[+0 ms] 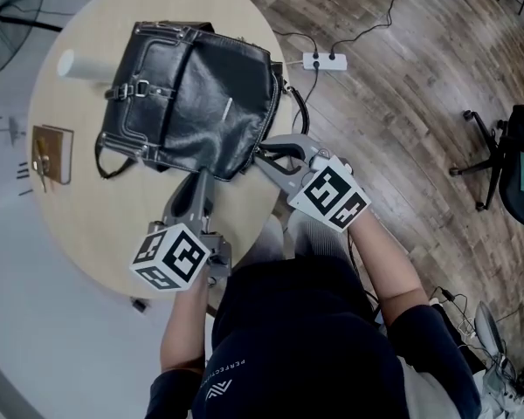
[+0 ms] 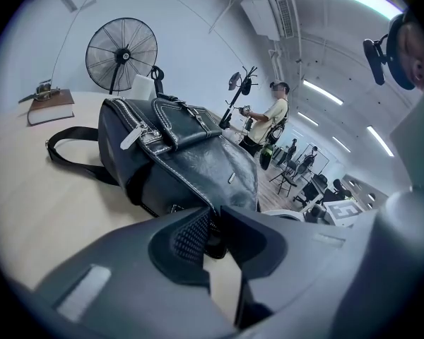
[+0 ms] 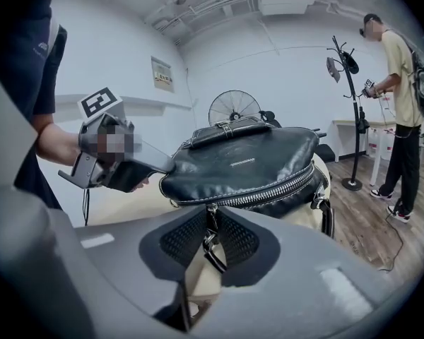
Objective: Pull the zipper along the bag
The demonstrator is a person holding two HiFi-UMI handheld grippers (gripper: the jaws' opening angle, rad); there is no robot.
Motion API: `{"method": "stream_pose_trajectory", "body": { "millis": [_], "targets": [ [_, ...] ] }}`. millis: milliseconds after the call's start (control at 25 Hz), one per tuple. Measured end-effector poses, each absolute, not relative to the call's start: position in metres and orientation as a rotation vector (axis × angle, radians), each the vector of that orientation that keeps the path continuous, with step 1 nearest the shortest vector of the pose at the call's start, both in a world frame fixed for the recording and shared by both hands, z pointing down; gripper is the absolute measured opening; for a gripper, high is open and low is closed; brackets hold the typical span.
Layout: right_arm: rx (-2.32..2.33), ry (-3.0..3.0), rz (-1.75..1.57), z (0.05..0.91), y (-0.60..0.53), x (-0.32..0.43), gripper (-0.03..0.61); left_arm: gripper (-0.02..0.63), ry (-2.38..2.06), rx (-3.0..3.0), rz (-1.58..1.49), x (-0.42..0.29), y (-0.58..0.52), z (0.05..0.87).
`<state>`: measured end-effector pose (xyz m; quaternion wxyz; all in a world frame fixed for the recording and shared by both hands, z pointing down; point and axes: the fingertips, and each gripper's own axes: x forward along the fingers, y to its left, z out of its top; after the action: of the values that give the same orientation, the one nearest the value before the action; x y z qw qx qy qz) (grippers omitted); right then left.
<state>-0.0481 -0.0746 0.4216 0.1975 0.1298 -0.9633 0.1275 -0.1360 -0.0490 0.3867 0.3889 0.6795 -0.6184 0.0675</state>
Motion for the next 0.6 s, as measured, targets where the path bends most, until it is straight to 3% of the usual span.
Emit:
{"method": "stream_pose_trajectory", "body": {
  "millis": [600],
  "targets": [
    [0.295,-2.609,0.189,0.4185,-0.0722,-0.0396,0.02,0.067,-1.572,1.742,0.181,-0.1365,-0.0479,0.3839]
  ]
}}
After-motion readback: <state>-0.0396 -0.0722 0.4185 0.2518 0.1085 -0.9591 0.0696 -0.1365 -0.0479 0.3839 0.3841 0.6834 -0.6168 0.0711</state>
